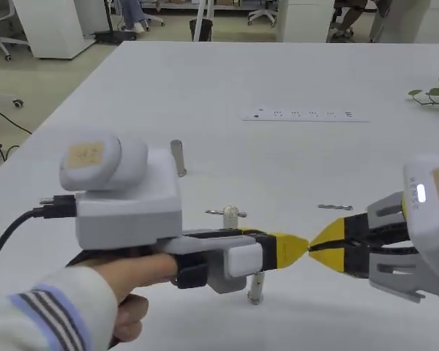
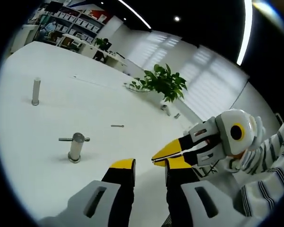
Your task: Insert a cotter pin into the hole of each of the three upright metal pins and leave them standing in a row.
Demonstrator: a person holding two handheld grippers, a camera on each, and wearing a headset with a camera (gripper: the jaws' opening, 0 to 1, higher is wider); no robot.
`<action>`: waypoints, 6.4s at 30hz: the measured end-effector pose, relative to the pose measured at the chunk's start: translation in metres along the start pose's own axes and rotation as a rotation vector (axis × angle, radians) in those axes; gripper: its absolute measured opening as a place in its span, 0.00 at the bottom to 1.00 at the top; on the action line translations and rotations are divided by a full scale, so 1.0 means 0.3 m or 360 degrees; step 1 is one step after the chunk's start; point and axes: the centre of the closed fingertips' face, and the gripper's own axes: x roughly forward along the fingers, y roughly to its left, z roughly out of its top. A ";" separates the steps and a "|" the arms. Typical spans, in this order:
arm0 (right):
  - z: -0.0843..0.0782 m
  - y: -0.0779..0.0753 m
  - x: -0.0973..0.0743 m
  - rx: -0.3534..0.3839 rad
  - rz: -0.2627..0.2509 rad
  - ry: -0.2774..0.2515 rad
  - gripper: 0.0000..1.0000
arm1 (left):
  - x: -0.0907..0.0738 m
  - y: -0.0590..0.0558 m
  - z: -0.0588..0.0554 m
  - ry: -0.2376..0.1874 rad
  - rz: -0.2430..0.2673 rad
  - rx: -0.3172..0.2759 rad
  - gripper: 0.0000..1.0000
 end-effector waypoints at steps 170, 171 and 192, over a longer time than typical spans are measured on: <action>-0.072 0.090 0.135 0.0343 0.0766 0.0058 0.03 | 0.010 0.206 -0.206 0.0435 0.0247 0.1082 0.07; -0.070 0.088 0.135 0.0347 0.0764 0.0053 0.03 | 0.010 0.206 -0.205 0.0439 0.0242 0.1093 0.07; -0.050 0.095 0.134 0.0330 0.0782 0.0057 0.03 | 0.013 0.192 -0.208 0.0490 0.0172 0.1099 0.08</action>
